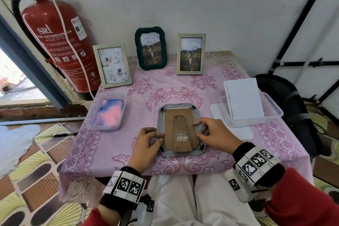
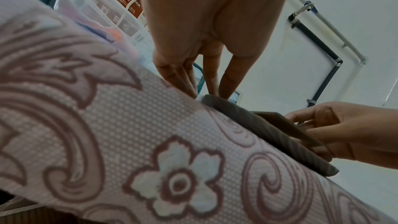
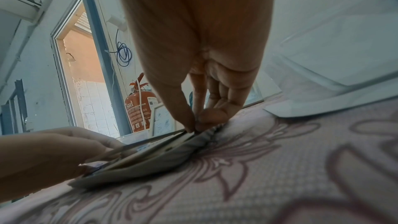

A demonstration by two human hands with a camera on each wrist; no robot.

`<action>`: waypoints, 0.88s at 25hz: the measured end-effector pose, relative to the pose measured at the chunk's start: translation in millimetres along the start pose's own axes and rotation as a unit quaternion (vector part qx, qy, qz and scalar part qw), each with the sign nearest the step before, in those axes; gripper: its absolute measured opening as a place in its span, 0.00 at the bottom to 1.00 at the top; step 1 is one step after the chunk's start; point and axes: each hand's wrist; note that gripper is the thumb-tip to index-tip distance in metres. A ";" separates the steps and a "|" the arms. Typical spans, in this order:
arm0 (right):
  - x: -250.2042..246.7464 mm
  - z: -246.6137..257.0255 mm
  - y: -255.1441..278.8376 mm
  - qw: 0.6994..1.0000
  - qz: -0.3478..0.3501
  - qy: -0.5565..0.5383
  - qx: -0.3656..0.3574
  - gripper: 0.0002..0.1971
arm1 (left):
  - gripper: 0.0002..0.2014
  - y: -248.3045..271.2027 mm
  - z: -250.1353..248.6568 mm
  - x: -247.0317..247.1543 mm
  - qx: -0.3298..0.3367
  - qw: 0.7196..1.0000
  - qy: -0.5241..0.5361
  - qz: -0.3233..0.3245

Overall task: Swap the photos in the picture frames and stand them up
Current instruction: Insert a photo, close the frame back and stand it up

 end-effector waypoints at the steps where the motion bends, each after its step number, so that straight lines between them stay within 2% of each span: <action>1: -0.4 0.4 0.2 1.000 0.000 -0.002 0.001 0.16 | 0.09 -0.2 0.4 -0.1 0.002 1.000 -0.004 0.002; 13: -0.1 1.8 2.5 1.000 0.003 -0.011 -0.012 0.16 | 0.09 -4.3 0.0 0.2 0.012 0.999 -0.035 -0.015; 19: -8.1 -0.7 -21.2 0.997 -0.081 0.015 0.007 0.10 | 0.16 -24.2 -15.0 -8.2 0.016 0.999 -0.030 -0.033; 21: -7.8 -2.8 -33.8 0.996 -0.067 0.053 0.021 0.10 | 0.19 -40.4 -23.0 -9.8 0.009 0.999 -0.048 -0.023; 22: -7.0 -4.3 -39.3 0.996 -0.043 0.072 0.034 0.14 | 0.21 -48.4 -26.6 -9.8 0.001 0.998 -0.063 -0.016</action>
Point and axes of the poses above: each hand's wrist, its own y-axis away from the middle knuckle, its own x-axis out of the palm, z = x × y, and after that the axes turned 15 degrees about -x, right-handed
